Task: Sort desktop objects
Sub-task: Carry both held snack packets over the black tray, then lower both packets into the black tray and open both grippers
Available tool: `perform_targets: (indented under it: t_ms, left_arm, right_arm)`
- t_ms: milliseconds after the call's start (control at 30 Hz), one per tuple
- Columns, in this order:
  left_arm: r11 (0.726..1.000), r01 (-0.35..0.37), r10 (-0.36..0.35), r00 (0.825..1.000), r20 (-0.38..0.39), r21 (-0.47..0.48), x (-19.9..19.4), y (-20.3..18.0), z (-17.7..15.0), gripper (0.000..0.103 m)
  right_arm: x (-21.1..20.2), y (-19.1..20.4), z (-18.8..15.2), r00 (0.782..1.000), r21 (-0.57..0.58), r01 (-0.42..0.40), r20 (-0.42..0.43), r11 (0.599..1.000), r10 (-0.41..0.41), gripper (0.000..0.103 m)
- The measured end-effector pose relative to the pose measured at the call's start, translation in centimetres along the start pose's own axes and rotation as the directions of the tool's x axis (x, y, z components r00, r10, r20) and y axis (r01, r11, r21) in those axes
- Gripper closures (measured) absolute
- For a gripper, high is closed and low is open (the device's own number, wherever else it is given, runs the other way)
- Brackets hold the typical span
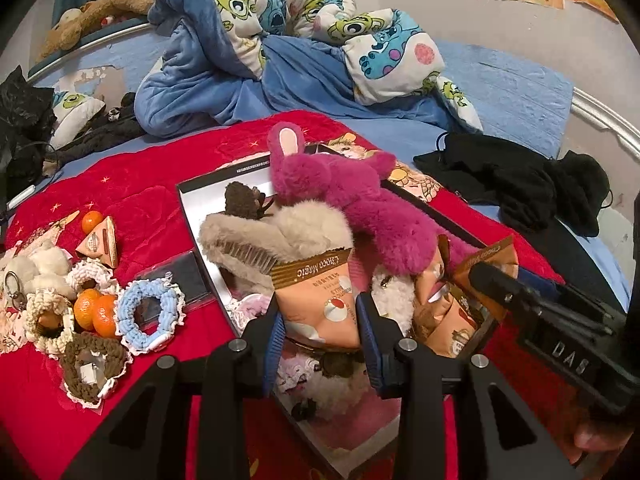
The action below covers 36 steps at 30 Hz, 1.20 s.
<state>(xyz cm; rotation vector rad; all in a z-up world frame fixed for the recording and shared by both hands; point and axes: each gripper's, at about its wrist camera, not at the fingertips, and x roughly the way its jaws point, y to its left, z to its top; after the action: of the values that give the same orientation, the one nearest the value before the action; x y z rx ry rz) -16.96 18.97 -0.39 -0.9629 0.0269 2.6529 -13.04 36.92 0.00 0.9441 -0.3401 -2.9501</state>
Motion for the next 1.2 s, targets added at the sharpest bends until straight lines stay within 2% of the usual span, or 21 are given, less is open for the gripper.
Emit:
perform_targets:
  t_ms: [567,900,1000,1033,1100,1167,1200]
  left_arm:
    - [0.999,-0.037,0.038,0.999,0.014,-0.027,2.0,0.5,0.0,0.065]
    - [0.998,-0.046,0.047,0.998,0.029,-0.037,1.9,0.7,-0.1,0.063]
    - [0.996,-0.08,0.081,0.996,0.035,-0.037,1.8,0.9,-0.2,0.038]
    - [0.996,-0.082,0.084,0.996,0.041,-0.031,1.8,0.9,-0.2,0.037]
    - [0.997,-0.074,0.075,0.996,0.04,-0.028,1.9,1.1,-0.1,0.033]
    - [0.995,-0.099,0.1,0.994,0.036,-0.035,1.9,1.4,0.0,0.02]
    - [0.992,-0.111,0.113,0.993,0.034,-0.053,2.0,1.7,-0.1,0.01]
  right_arm:
    - [2.9,1.7,-0.3,0.997,-0.076,0.058,-0.041,0.995,-0.061,0.059]
    - [2.8,1.6,-0.3,0.998,-0.072,0.047,-0.038,0.996,-0.05,0.058]
    - [2.7,2.1,-0.4,0.998,-0.095,0.051,-0.034,0.994,-0.054,0.052]
    - [2.7,2.4,-0.4,0.998,-0.107,0.051,-0.033,0.993,-0.055,0.046]
    - [2.7,2.9,-0.6,0.998,-0.133,0.059,-0.03,0.989,-0.063,0.046]
    - [2.7,2.9,-0.6,0.997,-0.135,0.063,-0.03,0.989,-0.068,0.046]
    - [2.7,2.8,-0.6,0.997,-0.132,0.061,-0.031,0.989,-0.066,0.046]
